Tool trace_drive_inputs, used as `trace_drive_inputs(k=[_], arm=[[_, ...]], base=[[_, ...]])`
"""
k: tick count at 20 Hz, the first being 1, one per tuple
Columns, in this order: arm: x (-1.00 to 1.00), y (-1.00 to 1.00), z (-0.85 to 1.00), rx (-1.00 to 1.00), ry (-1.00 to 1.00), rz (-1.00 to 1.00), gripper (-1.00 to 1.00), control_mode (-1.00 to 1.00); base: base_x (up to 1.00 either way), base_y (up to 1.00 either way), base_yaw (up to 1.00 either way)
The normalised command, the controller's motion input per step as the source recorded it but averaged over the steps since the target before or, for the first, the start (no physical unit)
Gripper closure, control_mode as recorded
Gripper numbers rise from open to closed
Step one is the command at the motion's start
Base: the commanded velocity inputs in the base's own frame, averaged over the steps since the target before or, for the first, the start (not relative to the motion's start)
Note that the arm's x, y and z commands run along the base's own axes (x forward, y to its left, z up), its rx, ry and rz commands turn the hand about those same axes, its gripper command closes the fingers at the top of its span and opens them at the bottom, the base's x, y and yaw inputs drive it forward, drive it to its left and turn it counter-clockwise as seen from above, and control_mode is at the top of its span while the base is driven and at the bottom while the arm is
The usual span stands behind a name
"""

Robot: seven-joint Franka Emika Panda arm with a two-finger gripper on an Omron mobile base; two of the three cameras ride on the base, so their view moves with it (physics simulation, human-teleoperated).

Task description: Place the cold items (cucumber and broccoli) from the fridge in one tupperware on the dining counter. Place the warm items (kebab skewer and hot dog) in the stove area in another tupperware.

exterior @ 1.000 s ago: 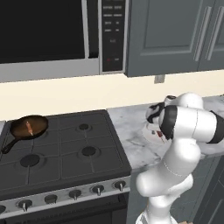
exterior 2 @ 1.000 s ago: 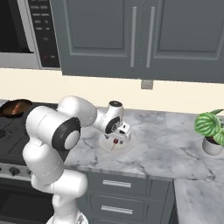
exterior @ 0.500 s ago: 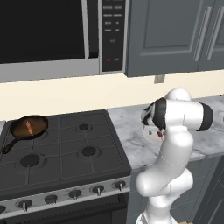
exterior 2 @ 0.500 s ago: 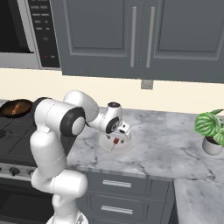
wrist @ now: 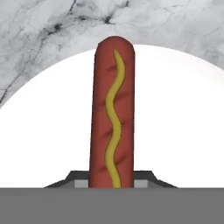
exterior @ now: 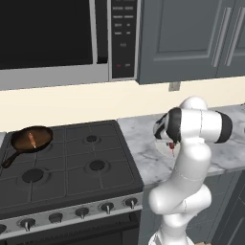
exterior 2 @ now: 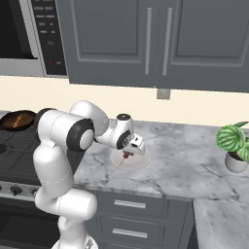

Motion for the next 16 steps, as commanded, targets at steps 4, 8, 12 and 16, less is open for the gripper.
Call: trace_drive_inputs(k=[4,8,12,16], arm=[[-0.16,0.0,0.05,0.01,-0.14,-0.08,1.0,-1.0],[-0.44,-0.01,0.44,0.12,-0.17,-0.18,1.0,-1.0],[-0.45,-0.09,0.7,0.17,-0.18,-0.09,1.0,-1.0],[-0.38,-0.1,0.88,0.19,-0.13,-0.04,1.0,-1.0]], base=[[0.0,0.0,0.0],[0.0,0.0,0.0],[0.0,0.0,0.0],[0.0,0.0,0.0]])
